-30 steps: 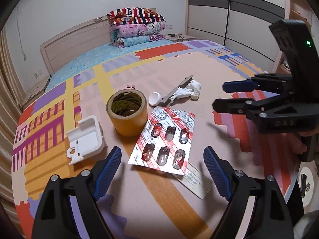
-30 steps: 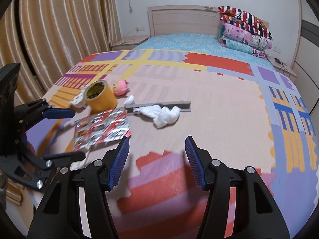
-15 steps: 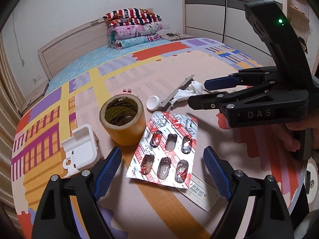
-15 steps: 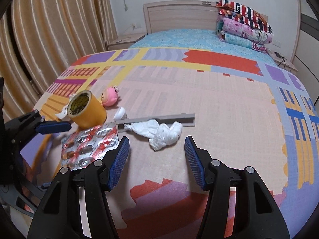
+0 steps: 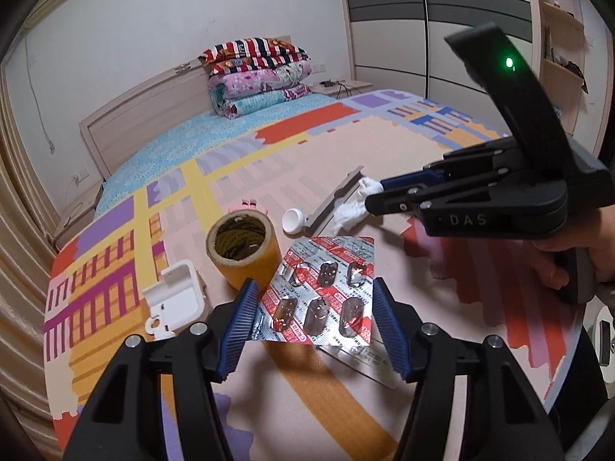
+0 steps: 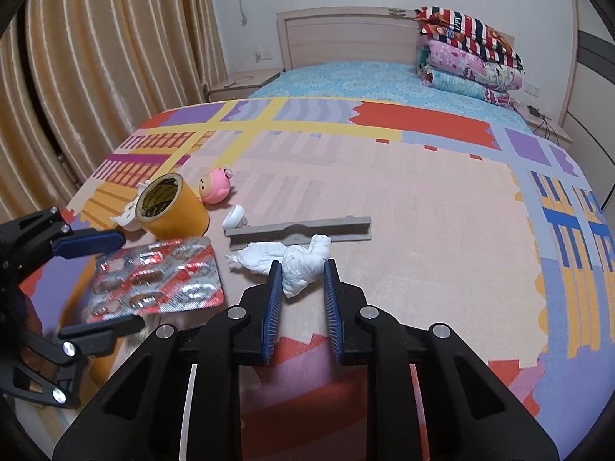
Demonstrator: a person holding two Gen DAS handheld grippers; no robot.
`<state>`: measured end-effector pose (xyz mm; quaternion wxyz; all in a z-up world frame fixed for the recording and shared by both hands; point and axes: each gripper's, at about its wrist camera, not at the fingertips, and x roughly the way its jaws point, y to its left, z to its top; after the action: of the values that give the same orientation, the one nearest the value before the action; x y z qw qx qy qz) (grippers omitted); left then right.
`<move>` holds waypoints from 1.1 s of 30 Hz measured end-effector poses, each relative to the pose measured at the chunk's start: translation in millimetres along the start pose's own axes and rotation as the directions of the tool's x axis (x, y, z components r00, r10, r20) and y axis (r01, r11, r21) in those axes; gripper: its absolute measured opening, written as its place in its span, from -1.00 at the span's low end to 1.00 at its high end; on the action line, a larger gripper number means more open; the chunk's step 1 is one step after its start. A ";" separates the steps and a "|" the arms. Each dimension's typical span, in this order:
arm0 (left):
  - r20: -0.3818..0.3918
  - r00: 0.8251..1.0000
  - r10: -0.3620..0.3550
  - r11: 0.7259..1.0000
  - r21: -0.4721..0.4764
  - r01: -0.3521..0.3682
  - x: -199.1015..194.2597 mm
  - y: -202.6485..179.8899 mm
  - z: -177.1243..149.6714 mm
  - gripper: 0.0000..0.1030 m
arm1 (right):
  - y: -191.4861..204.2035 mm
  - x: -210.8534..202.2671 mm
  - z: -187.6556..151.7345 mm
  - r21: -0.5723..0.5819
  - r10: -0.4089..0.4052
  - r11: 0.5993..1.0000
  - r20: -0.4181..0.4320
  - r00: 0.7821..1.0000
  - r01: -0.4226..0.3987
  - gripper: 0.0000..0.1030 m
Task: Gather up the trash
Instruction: 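Carry the blister pack and tissue over the trash bin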
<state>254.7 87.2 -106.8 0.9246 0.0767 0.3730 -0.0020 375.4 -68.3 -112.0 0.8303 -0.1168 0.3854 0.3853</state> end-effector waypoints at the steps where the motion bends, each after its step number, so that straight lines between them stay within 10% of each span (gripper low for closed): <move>1: 0.006 1.000 0.001 1.000 0.000 -0.001 -3.3 -0.6 -0.2 0.12 | 0.5 -2.3 -1.0 0.000 0.001 1.000 0.004 1.000 -0.001 -0.57; 33: 0.142 0.989 -0.048 0.998 0.035 0.044 -157.0 -80.6 -72.1 0.12 | 77.9 -131.6 -98.6 -0.178 0.060 0.983 0.100 0.993 -0.041 -0.57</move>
<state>86.8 9.5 -60.8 0.9473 0.0823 0.3077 -0.0347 210.8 -136.4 -74.5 0.8258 -0.1592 0.3088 0.4443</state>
